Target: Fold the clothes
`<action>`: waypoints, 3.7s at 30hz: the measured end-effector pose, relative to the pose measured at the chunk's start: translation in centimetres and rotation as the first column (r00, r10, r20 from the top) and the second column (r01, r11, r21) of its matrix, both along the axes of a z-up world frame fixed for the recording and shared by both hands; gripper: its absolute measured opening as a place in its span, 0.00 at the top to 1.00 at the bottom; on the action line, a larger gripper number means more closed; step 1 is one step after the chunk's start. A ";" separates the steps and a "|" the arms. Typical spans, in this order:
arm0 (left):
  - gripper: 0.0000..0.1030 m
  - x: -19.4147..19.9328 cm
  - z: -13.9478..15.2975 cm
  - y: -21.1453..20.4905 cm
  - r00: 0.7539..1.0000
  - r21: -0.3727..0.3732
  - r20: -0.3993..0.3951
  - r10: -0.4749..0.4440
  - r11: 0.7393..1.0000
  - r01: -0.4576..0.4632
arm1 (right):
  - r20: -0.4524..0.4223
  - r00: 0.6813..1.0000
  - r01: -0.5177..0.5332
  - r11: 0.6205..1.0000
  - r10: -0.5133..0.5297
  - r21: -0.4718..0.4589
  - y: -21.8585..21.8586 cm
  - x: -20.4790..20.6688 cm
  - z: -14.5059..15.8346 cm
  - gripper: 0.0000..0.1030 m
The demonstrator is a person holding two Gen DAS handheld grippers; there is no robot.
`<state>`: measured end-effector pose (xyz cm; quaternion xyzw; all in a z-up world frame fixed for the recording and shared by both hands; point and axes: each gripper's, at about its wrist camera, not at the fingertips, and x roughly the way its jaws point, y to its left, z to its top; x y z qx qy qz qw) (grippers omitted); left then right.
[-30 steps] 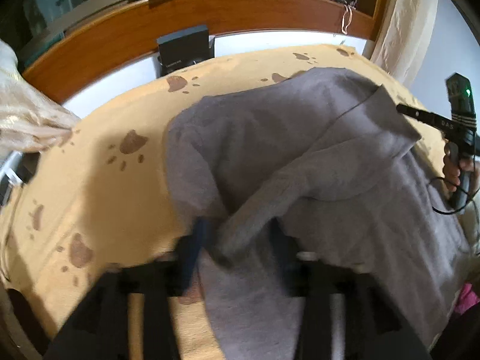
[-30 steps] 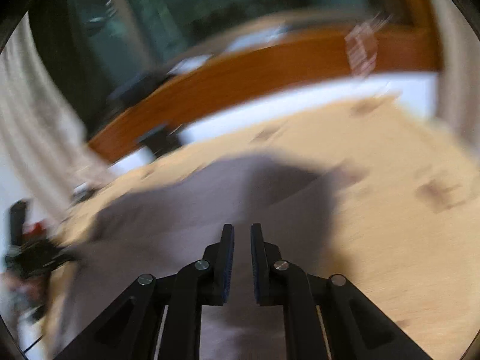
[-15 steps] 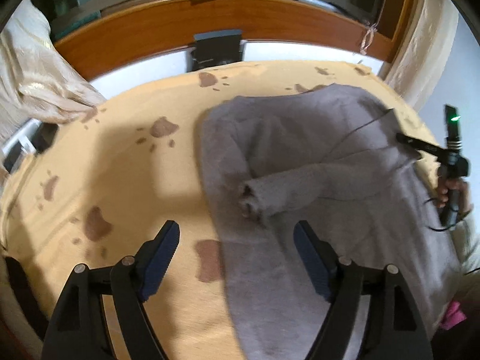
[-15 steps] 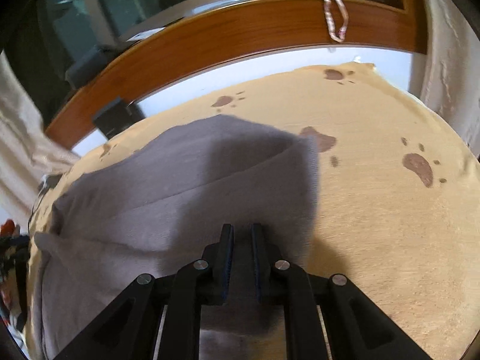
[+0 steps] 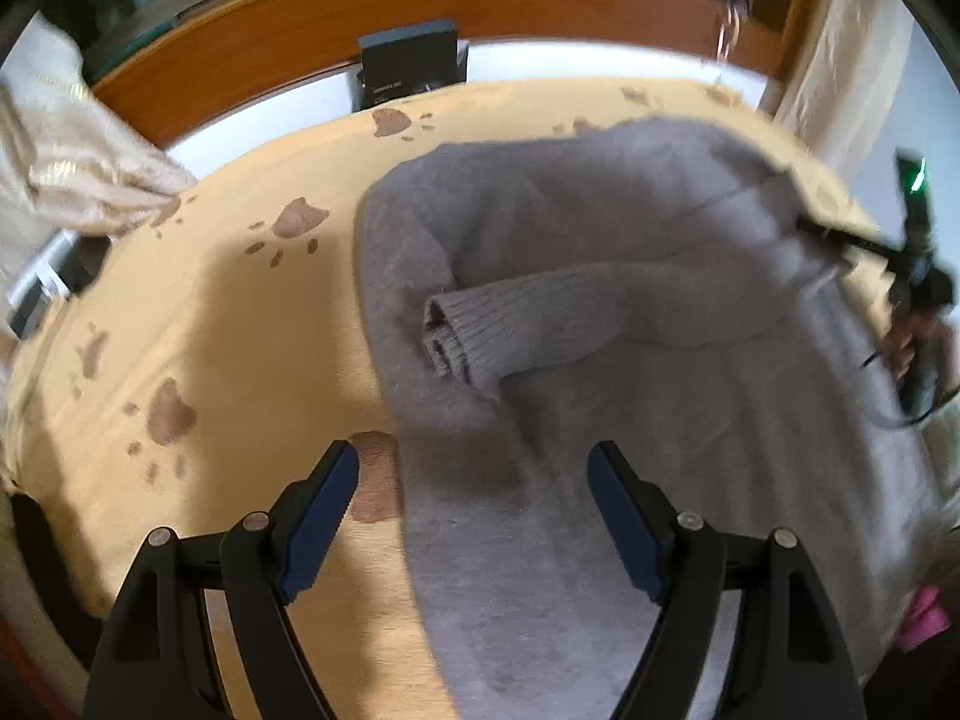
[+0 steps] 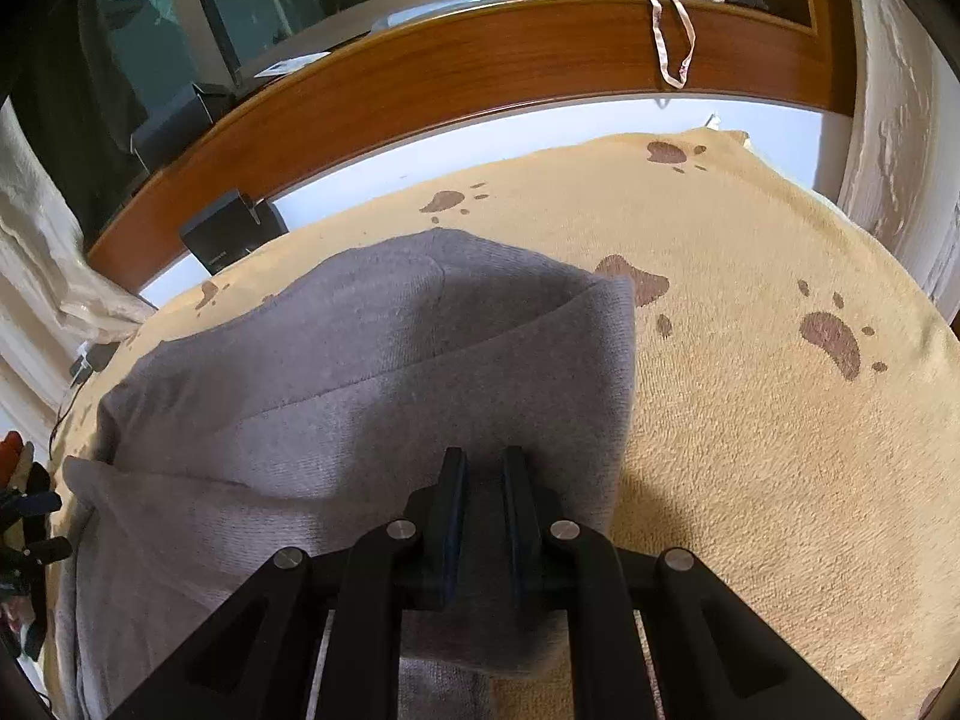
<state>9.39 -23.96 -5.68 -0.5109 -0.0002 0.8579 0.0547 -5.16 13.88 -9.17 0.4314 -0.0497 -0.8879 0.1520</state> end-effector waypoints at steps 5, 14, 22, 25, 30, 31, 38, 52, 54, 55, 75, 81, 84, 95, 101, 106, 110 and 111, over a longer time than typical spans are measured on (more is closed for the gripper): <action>0.20 2.1 -0.1 1.0 0.997 0.011 0.022 -0.073 0.997 0.073 | 0.000 1.000 0.001 1.000 -0.001 -0.001 0.0 0.1 0.0 0.88; 0.14 3.8 -2.6 0.5 0.998 -0.348 0.053 0.047 0.937 -0.025 | 0.000 1.000 0.005 1.000 -0.005 -0.006 0.0 0.2 0.0 0.88; 0.13 2.0 -2.2 -3.2 0.981 -0.653 -0.060 0.187 0.735 -0.180 | 0.000 1.000 0.006 1.000 -0.006 -0.003 -0.1 0.2 0.0 0.88; 0.12 1.6 -1.3 -4.7 0.969 -0.631 -0.090 0.230 0.740 -0.234 | 0.000 1.000 0.006 1.000 -0.006 -0.002 -0.1 0.2 0.0 0.88; 0.09 3.1 -1.2 -4.8 0.975 -0.654 -0.071 0.209 0.729 -0.204 | 0.000 1.000 0.007 1.000 -0.007 0.000 -0.2 0.2 0.0 0.88; 0.09 3.7 -1.2 -4.7 0.977 -0.670 -0.065 0.203 0.717 -0.194 | 0.000 1.000 0.007 1.000 -0.007 0.000 -0.2 0.2 0.0 0.88; 0.07 3.8 -1.2 -2.9 0.994 -0.852 -0.076 0.074 0.513 -0.103 | -0.004 1.000 0.003 1.000 -0.003 0.021 -0.4 0.1 -0.1 0.88; 0.00 4.2 0.5 -2.1 0.997 -0.891 0.068 0.037 0.453 0.044 | -0.002 1.000 -0.001 1.000 0.001 0.015 0.0 -0.3 -0.2 0.87; 0.00 4.2 1.0 -2.8 0.994 -0.783 0.094 0.057 0.620 0.039 | 0.000 1.000 -0.001 1.000 0.001 0.009 0.1 -0.4 -0.3 0.88; 0.00 3.9 1.4 -3.7 0.992 -0.710 0.098 0.079 0.704 0.015 | 0.000 1.000 -0.001 1.000 0.001 0.006 0.2 -0.4 -0.3 0.88; 0.00 17.9 3.1 8.1 0.972 -0.361 0.013 -0.233 0.906 0.221 | 0.007 1.000 0.002 1.000 -0.002 -0.025 0.5 -0.6 -0.2 0.87; 0.00 20.8 1.4 12.0 0.867 -0.414 0.087 -0.490 0.774 0.479 | 0.009 1.000 0.004 0.999 -0.004 -0.034 0.6 -0.6 -0.2 0.87; 0.00 20.6 0.7 13.0 0.845 -0.389 0.100 -0.525 0.761 0.519 | 0.010 1.000 0.005 0.999 -0.004 -0.039 0.7 -0.6 -0.2 0.87; 0.01 18.9 -3.1 13.0 0.858 -0.146 0.207 -0.471 0.852 0.503 | 0.009 1.000 0.003 0.999 -0.003 -0.035 0.8 -0.7 -0.3 0.87; 0.51 18.4 -2.6 11.5 0.918 -0.076 0.169 -0.358 0.924 0.375 | 0.009 1.000 0.002 0.999 -0.002 -0.037 0.9 -0.8 -0.5 0.87; 0.83 18.9 -1.6 10.6 0.952 -0.094 0.148 -0.268 0.954 0.283 | 0.008 1.000 0.002 0.999 -0.002 -0.035 0.9 -0.8 -0.5 0.87; 0.86 19.9 -0.4 10.5 0.962 -0.156 0.136 -0.238 0.953 0.258 | 0.007 1.000 0.002 0.999 -0.002 -0.034 1.0 -0.8 -0.5 0.87; 0.86 20.0 0.2 9.9 0.965 -0.183 0.130 -0.226 0.951 0.247 | 0.007 1.000 0.002 0.999 -0.002 -0.034 1.0 -0.8 -0.5 0.87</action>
